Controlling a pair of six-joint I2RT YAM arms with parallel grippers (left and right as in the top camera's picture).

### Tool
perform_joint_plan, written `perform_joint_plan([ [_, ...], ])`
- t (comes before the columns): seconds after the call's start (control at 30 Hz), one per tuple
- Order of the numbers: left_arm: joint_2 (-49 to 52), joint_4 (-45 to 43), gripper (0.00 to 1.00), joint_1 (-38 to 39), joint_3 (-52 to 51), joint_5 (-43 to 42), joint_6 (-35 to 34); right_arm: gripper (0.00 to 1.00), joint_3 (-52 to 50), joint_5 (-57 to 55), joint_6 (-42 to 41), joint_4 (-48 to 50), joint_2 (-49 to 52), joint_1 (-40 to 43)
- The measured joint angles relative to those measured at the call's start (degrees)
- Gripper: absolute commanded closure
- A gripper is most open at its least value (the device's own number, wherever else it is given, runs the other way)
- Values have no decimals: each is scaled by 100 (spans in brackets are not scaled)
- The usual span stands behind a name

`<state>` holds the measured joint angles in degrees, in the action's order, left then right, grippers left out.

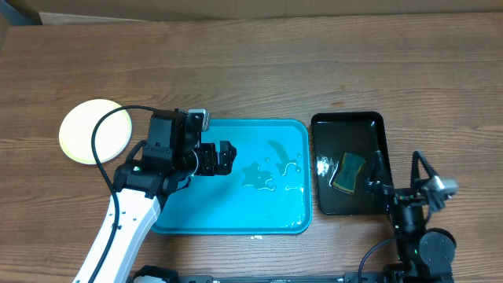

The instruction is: Clean dirty plates on tray and stack at the side

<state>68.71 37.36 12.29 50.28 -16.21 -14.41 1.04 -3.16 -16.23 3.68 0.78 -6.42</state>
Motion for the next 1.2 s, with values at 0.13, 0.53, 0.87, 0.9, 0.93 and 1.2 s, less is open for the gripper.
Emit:
perform_joint_plan([
  [0.13, 0, 0, 0, 0, 0, 0, 0, 0, 0, 2, 243, -691, -4, 2],
  [0.53, 0, -2, 0, 0, 0, 2, 0, 0, 0, 295, 1840, -885, -4, 2],
  [0.87, 0, -2, 0, 0, 0, 0, 0, 0, 0, 295, 2009, -883, -4, 2],
  [0.9, 0, -2, 0, 0, 0, 0, 0, 0, 0, 295, 2015, -885, -4, 2],
  [0.93, 0, -4, 0, 0, 0, 0, 2, 0, 0, 293, 2013, -883, -4, 2],
  [1.2, 0, 0, 0, 0, 0, 0, 0, 0, 0, 295, 2035, -883, -4, 2],
])
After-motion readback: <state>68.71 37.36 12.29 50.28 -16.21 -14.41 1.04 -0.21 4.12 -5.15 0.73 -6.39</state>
